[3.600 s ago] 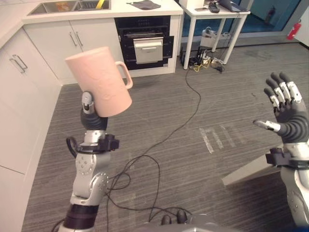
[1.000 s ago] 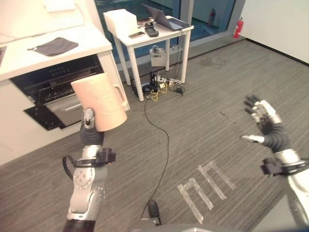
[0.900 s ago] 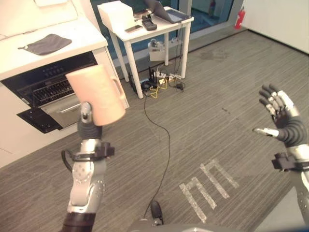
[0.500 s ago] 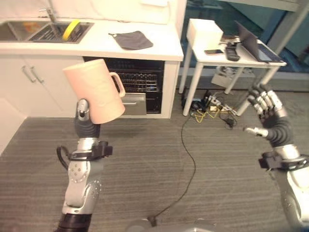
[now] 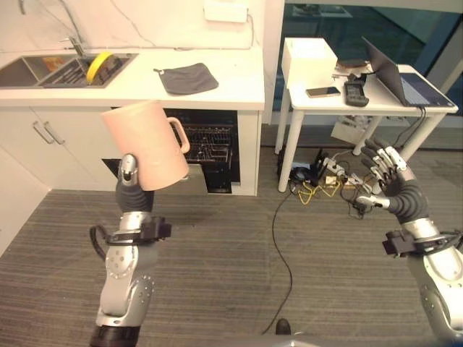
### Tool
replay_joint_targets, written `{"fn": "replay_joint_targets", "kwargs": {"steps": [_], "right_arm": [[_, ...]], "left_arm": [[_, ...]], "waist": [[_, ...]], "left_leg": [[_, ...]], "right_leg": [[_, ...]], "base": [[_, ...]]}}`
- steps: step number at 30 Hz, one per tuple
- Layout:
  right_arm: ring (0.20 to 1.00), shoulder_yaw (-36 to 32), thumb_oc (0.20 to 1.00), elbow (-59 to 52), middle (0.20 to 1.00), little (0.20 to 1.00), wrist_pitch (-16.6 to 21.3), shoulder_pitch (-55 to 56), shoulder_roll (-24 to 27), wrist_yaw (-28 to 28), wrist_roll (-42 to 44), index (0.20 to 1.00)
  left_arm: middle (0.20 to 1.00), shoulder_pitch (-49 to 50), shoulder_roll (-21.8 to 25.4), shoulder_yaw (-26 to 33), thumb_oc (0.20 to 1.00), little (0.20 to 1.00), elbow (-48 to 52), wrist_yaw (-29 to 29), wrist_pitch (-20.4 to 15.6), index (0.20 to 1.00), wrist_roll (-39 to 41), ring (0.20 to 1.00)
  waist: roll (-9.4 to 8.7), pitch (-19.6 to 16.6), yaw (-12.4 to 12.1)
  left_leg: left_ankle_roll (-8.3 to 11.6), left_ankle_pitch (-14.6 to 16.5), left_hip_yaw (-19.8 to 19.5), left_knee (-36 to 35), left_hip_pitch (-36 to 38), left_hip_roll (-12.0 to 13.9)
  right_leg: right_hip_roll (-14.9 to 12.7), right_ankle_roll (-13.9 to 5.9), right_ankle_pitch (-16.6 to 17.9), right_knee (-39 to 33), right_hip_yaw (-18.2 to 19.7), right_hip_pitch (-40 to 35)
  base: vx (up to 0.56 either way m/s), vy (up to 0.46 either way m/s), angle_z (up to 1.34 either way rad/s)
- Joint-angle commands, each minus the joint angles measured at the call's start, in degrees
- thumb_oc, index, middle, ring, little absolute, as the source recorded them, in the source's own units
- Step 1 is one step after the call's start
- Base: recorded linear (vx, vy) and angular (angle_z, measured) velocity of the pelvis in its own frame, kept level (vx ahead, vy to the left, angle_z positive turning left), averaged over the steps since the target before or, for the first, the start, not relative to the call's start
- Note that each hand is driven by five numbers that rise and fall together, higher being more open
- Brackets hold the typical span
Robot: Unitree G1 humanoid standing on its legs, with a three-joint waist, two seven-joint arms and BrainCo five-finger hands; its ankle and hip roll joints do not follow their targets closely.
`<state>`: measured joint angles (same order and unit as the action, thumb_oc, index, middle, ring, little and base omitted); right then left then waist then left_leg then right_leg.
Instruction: Place the dishes in the dishwasher.
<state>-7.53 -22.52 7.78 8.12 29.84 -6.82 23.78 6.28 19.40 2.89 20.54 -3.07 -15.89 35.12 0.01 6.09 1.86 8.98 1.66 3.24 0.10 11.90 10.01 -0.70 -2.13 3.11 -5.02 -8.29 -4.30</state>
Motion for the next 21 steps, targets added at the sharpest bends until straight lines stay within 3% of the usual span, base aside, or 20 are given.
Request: {"fn": "replay_joint_targets", "kwargs": {"steps": [1, 4, 6, 8, 11, 13, 15, 18, 19, 21], "right_arm": [[1.0, -2.01, 1.0, -2.8, 1.0, 1.0, 1.49, -1.78, -0.1, 0.63, 0.63, 1.0], [1.0, -3.22, 1.0, -2.38, 1.0, 1.0, 1.76, -1.73, 0.52, 0.21, 0.7, 1.0], [1.0, -3.39, 1.0, -1.66, 1.0, 1.0, 2.22, -2.6, 0.77, 0.1, 0.69, 1.0], [1.0, -3.37, 1.0, -1.56, 1.0, 1.0, 2.06, -3.0, 1.53, -0.11, 0.86, 1.0], [1.0, -3.38, 1.0, -0.72, 1.0, 1.0, 1.5, -4.53, 2.89, -0.63, 1.61, 1.0], [1.0, -3.7, 1.0, -0.55, 1.0, 1.0, 1.13, -5.15, 3.23, -0.84, 1.91, 1.0], [1.0, -3.87, 1.0, -0.56, 1.0, 1.0, -0.87, -6.56, 2.68, -2.2, 9.65, 1.0], [1.0, -3.33, 1.0, -1.49, 1.0, 1.0, 0.08, -4.84, -1.94, -1.79, 6.17, 1.0], [1.0, -3.16, 1.0, -2.87, 1.0, 1.0, -1.14, -2.93, -2.89, -2.82, 5.59, 1.0], [1.0, -2.75, 1.0, -3.14, 1.0, 1.0, -0.48, -2.19, -3.19, -3.84, 5.3, 1.0]], "left_arm": [[0.2, -1.56, 3.11, 2.68, 0.2, 0.2, 2.61, 2.5, -1.58, 0.2, 3.39, 0.2], [0.2, -1.19, 2.65, 2.34, 0.2, 0.2, 2.62, 4.11, -1.36, 0.2, 4.25, 0.2], [0.2, -1.44, 2.46, 1.33, 0.2, 0.2, 1.54, 4.11, -2.43, 0.2, 4.42, 0.2], [0.2, -1.52, 2.5, 0.96, 0.2, 0.2, 0.66, 3.63, -3.29, 0.2, 4.96, 0.2], [0.2, -1.34, 1.75, 0.23, 0.2, 0.2, -0.45, 4.58, -5.1, 0.2, 4.76, 0.2], [0.2, -1.49, 1.71, 0.28, 0.2, 0.2, -1.0, 5.34, -5.97, 0.2, 4.58, 0.2], [0.2, -3.9, 2.43, 0.28, 0.2, 0.2, -2.15, 6.08, -5.04, 0.2, 6.23, 0.2], [0.2, -7.43, 2.88, -0.54, 0.2, 0.2, -3.74, 6.52, -2.25, 0.2, 5.16, 0.2], [0.2, -7.03, 3.79, 0.11, 0.2, 0.2, -2.76, 6.4, -0.54, 0.2, 4.66, 0.2], [0.2, -5.48, 4.76, 1.03, 0.2, 0.2, -1.92, 6.92, -0.37, 0.2, 4.76, 0.2]], "waist": [[-2.33, -1.05, 0.57], [-1.9, -0.83, 1.11], [-1.25, -1.23, 1.86], [-0.62, -1.54, 1.93], [0.11, -1.78, 1.8], [0.31, -1.88, 1.95], [0.3, -1.8, 2.55], [-0.78, -1.34, 2.63], [-2.0, -0.97, 2.18], [-2.47, -0.67, 1.6]], "left_leg": [[-3.92, -0.39, 4.04, 1.3, -4.63, -3.34], [-2.47, -3.1, 6.9, 1.86, -5.74, -0.17], [-0.94, -6.77, 9.89, -2.49, -4.6, 3.97], [0.48, -10.27, 9.35, -5.08, -4.9, 6.68], [2.04, -11.98, 7.65, -5.1, -6.88, 9.35], [2.24, -10.57, 8.68, -5.1, -6.59, 9.26], [1.81, -6.6, 11.52, -5.1, -6.0, 7.86], [0.18, -4.04, 10.46, -5.1, -6.33, 4.18], [-1.46, -2.53, 11.03, -5.1, -5.6, 1.87], [-2.53, -2.29, 13.13, -5.1, -5.27, 1.7]], "right_leg": [[-4.75, -3.83, -0.61, 0.02, 0.26, -1.21], [-5.23, -3.76, -0.96, 0.02, -2.4, -1.7], [-6.05, -4.09, -1.43, 0.02, -4.33, -1.75], [-6.48, -4.31, -2.01, 0.02, -4.15, -1.97], [-8.34, -4.78, -2.49, 0.02, -4.53, -2.41], [-9.77, -5.48, -2.27, 0.02, -5.36, -2.62], [-13.8, -8.11, -0.68, 0.5, -7.23, -2.87], [-19.82, -10.66, 4.95, 4.13, -8.54, -1.29], [-22.33, -11.65, 9.15, 8.56, -9.35, 0.91], [-20.75, -11.79, 8.7, 9.98, -11.67, 1.37]], "base": [[0.13, -0.161, 0.28], [0.04, 0.033, 0.65], [0.02, 0.254, 0.87], [0.06, 0.385, 0.64], [0.07, 0.535, 0.11], [0.04, 0.497, -0.15], [0.02, 0.778, -0.09], [0.03, 0.624, 0.65], [0.04, 0.456, 0.69], [0.0, 0.281, 0.11]]}}
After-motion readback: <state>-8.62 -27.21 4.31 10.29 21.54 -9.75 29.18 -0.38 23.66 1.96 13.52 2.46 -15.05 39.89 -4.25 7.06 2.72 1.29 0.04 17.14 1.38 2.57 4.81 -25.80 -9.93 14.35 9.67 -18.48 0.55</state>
